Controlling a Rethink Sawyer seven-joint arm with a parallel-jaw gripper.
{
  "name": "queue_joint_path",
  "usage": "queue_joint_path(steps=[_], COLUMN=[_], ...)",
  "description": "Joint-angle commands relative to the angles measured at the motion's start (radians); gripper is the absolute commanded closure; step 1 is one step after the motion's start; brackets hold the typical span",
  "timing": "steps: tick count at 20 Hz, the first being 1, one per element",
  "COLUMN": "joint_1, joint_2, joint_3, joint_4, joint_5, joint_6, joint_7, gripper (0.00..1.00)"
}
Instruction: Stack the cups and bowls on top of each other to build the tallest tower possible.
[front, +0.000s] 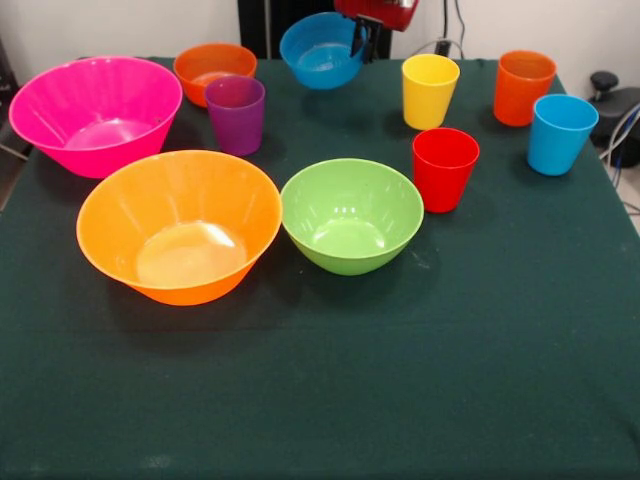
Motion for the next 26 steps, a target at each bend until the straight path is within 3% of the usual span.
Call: queue_joint_path(steps=[1,14,26], joint_1=[-0.027,-0.031,-0.037], joint_2=[-0.007,0.020,0.079], joint_3=[0.117,0.131,0.136], joint_4=[-0.124,-0.231,-0.311], joint_5=[-0.018,-0.031,-0.048], joint_6=[0.161,0.282,0.314], joint_7=[-0.012,-0.028,-0.043], gripper=[1.00,1.00,1.00])
